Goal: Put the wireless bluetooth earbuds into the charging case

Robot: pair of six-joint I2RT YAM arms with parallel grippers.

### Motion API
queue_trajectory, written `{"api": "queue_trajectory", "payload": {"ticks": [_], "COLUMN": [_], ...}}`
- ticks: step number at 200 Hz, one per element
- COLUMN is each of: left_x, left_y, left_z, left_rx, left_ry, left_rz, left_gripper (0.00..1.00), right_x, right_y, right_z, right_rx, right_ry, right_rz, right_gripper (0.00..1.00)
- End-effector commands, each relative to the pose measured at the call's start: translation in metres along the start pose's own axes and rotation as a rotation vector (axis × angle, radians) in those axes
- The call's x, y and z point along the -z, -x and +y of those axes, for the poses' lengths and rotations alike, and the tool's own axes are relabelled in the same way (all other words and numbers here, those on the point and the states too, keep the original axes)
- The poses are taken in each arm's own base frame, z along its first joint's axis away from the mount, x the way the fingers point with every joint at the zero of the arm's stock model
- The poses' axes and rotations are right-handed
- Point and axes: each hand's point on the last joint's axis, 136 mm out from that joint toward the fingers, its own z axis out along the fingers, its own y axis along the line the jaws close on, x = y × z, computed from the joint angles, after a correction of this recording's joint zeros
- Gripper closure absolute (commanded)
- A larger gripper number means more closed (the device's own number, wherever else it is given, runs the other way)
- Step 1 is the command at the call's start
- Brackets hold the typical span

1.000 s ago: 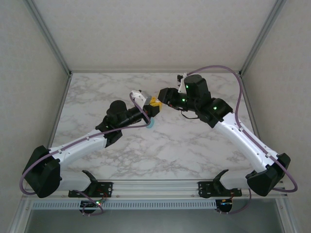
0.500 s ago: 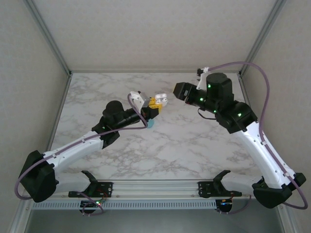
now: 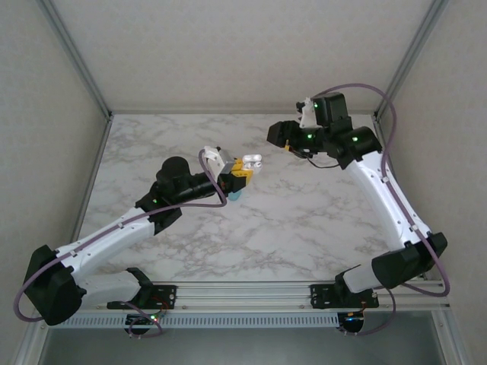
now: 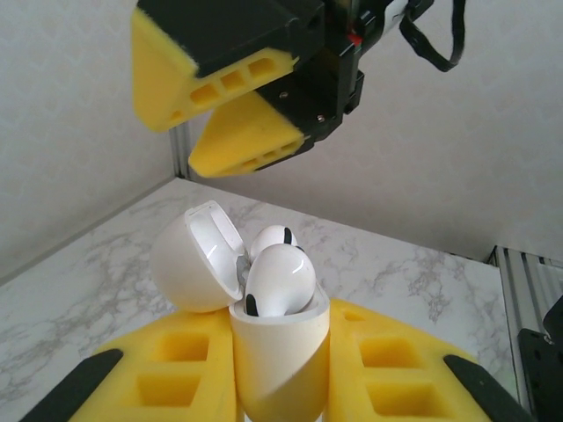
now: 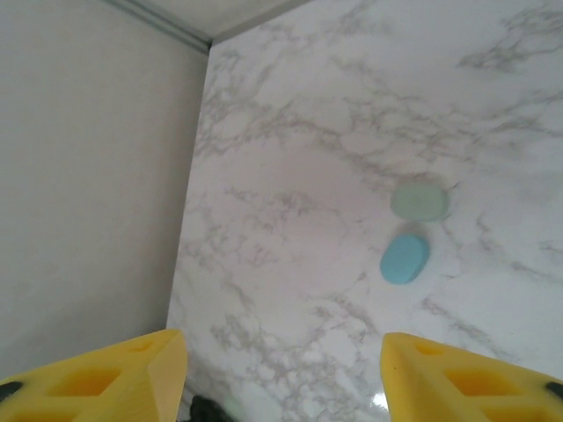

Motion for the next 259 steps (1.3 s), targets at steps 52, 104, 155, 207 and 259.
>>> {"api": "queue_trajectory", "payload": {"ticks": [52,104,155,207,259], "left_x": [0.003,0.000,-0.002,-0.003,-0.004], "left_y": [0.023,0.022,0.021,0.025,0.027], "left_z": [-0.013,-0.013,-0.014,-0.007,-0.002], "left_rx": [-0.042,-0.050,-0.064,-0.059,-0.051], "left_ry": [-0.045,-0.053,-0.056,-0.022,0.004], "left_rz": [-0.023,-0.017,0.002,-0.031,-0.044], "left_gripper": [1.00,1.00,1.00,1.00,1.00], "right_x": [-0.003,-0.006,-0.012,-0.020,-0.006], "right_y": [-0.007,-0.010,-0.015,-0.040,-0.057], "right_z": [0.030,0.035,0.044,0.035,0.033], "right_rx": [0.037,0.038,0.056,0.101,0.142], "right_ry": [0.140,0.150,0.162,0.113,0.121], "right_rz": [0.097,0.124,0.173,0.269,0.295], "right_gripper": [0.36,0.35,0.35,0.35,0.36]}}
